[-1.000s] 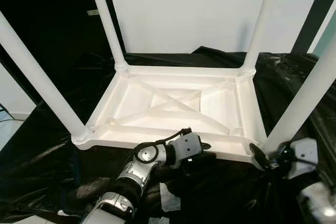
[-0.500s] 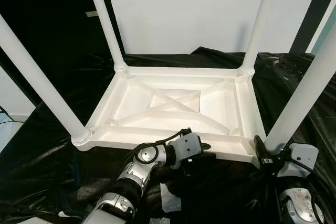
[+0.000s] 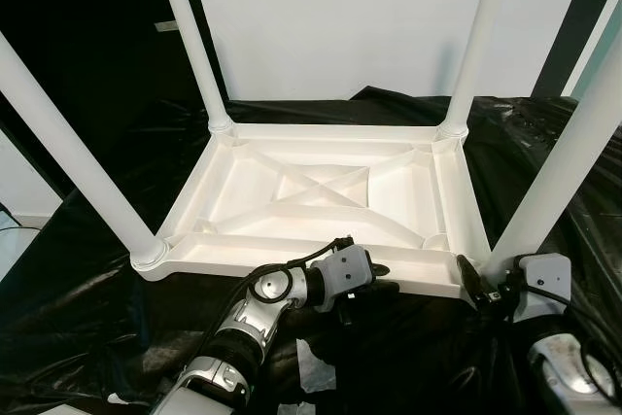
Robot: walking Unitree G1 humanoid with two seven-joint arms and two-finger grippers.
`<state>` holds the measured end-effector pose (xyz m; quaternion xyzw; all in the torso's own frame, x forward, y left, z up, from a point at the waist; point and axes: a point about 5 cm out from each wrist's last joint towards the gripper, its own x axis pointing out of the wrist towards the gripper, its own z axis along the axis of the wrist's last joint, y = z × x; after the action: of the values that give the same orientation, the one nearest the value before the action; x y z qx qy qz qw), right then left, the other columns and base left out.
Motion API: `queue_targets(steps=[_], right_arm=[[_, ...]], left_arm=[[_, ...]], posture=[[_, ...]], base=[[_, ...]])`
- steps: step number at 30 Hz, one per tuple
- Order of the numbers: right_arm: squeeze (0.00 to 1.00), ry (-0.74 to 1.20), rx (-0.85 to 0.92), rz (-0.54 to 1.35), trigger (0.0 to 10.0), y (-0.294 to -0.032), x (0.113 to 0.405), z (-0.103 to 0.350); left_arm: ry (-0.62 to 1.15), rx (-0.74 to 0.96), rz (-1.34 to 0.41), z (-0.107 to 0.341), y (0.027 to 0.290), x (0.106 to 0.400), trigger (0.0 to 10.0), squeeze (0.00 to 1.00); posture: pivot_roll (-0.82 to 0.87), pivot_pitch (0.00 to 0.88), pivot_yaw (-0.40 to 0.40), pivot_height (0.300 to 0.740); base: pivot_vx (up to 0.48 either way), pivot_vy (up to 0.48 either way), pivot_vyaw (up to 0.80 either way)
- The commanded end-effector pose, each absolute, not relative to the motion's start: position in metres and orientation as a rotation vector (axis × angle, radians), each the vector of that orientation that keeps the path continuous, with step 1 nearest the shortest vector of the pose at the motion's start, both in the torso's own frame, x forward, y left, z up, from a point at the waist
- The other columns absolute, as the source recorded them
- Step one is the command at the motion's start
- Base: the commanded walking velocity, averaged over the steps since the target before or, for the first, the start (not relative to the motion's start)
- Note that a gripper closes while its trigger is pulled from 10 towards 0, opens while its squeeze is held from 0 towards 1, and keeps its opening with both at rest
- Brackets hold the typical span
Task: Building children table
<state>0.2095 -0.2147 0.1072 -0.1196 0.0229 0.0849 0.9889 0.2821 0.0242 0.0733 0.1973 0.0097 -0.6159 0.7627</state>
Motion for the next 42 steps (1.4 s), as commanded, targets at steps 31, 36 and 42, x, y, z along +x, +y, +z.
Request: queue_targets(steps=[31,36,42], right_arm=[[0.00,0.120,-0.047,0.157,0.0,-0.180,0.189,0.081],[0.00,0.090,-0.026,-0.026,0.0,-0.184,0.194,0.081],[0.00,0.103,-0.028,-0.040,10.0,-0.185,0.197,0.080]], left_arm=[[0.193,0.409,-1.246,0.038,0.028,0.269,10.0,0.00],[0.194,0.413,-1.244,0.038,0.030,0.270,10.0,0.00],[0.196,0.413,-1.248,0.038,0.029,0.269,10.0,0.00]], posture=[[-0.10,0.000,0.054,0.740],[-0.09,0.000,0.055,0.740],[-0.10,0.000,0.054,0.740]], base=[[0.000,0.000,0.00],[0.000,0.000,0.00],[0.000,0.000,0.00]])
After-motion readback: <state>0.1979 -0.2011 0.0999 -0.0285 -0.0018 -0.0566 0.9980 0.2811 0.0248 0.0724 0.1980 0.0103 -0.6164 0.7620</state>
